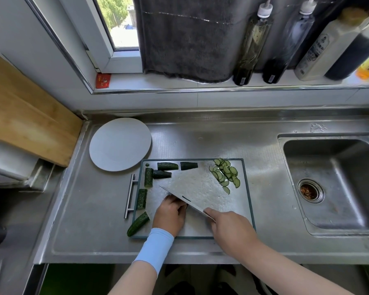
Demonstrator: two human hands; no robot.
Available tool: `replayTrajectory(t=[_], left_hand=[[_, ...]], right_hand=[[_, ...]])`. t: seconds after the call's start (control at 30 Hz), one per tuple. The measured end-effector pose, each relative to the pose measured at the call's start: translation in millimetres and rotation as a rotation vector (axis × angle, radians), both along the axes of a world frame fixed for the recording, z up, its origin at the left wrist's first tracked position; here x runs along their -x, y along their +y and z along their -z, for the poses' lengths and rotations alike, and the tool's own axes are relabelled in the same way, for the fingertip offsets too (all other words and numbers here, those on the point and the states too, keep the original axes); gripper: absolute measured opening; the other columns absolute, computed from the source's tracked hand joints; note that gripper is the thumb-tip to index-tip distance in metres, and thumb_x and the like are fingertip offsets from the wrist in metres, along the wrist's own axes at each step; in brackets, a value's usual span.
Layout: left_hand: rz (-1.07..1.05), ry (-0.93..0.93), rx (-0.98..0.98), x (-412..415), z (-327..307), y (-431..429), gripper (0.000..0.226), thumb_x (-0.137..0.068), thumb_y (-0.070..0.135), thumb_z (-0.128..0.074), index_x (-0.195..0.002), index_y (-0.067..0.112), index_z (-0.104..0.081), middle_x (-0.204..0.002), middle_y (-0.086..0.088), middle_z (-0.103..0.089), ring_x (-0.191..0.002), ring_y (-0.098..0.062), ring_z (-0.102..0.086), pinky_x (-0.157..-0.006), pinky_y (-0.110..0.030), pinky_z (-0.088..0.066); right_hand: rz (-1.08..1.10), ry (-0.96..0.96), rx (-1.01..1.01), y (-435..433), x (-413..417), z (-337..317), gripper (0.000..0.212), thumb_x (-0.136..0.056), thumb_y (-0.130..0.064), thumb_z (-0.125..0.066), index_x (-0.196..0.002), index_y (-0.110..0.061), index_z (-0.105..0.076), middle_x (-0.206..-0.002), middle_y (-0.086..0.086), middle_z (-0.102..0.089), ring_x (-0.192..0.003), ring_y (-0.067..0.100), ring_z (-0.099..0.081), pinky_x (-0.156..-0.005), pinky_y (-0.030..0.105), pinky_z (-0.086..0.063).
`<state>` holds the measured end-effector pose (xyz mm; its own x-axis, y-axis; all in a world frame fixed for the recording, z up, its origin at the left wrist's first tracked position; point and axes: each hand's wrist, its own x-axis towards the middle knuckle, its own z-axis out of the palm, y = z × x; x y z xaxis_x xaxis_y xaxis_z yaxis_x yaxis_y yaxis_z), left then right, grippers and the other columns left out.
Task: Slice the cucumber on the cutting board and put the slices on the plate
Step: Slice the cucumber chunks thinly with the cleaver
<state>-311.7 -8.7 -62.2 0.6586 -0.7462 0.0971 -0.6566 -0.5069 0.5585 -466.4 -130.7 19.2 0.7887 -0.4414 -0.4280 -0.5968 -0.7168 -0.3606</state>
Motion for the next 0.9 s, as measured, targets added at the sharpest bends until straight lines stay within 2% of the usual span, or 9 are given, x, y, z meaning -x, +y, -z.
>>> replayTrajectory(t=[0.33,0.5,0.67,0.8,0.9], left_hand=[[-0.030,0.027,0.019,0,2,0,0.019,-0.067,0.006,-0.083,-0.080,0.019,-0.078,-0.089,-0.001,-0.071,-0.083,-0.022,-0.066,-0.072,-0.020,-0.050],[-0.035,0.035,0.044,1,4,0,0.018,-0.067,0.005,-0.083,-0.078,0.018,-0.077,-0.087,0.001,-0.070,-0.080,-0.020,-0.065,-0.067,-0.020,-0.051],[-0.028,0.030,0.086,0,12,1,0.017,-0.068,0.002,-0.081,-0.078,0.015,-0.076,-0.084,0.001,-0.068,-0.078,-0.017,-0.062,-0.062,-0.024,-0.053],[-0.042,0.012,0.088,1,12,2,0.018,-0.065,0.002,-0.083,-0.076,0.015,-0.076,-0.082,0.001,-0.068,-0.078,-0.015,-0.060,-0.066,-0.020,-0.048],[-0.052,0.011,0.091,1,12,1,0.019,-0.064,0.002,-0.084,-0.076,0.016,-0.076,-0.082,0.001,-0.068,-0.081,-0.012,-0.057,-0.067,-0.019,-0.048]], right_hand=[[-0.015,0.013,-0.004,-4,0,-2,0.035,-0.102,-0.023,-0.036,-0.131,-0.036,-0.051,-0.090,0.001,-0.067,-0.071,0.021,-0.050,-0.059,0.032,-0.036],[-0.008,0.024,-0.046,-5,-10,6,0.037,-0.102,-0.023,-0.037,-0.133,-0.038,-0.051,-0.093,0.002,-0.068,-0.079,0.025,-0.059,-0.064,0.033,-0.046],[0.015,-0.021,-0.095,-2,-26,19,0.034,-0.101,-0.024,-0.039,-0.129,-0.038,-0.054,-0.087,0.000,-0.065,-0.071,0.022,-0.049,-0.061,0.031,-0.037],[0.001,-0.020,-0.101,-1,-34,19,0.035,-0.100,-0.023,-0.040,-0.129,-0.038,-0.054,-0.091,0.003,-0.067,-0.073,0.023,-0.049,-0.067,0.034,-0.048],[-0.002,-0.037,-0.093,-1,-33,18,0.034,-0.100,-0.023,-0.040,-0.127,-0.037,-0.055,-0.090,0.002,-0.067,-0.072,0.023,-0.051,-0.067,0.034,-0.049]])
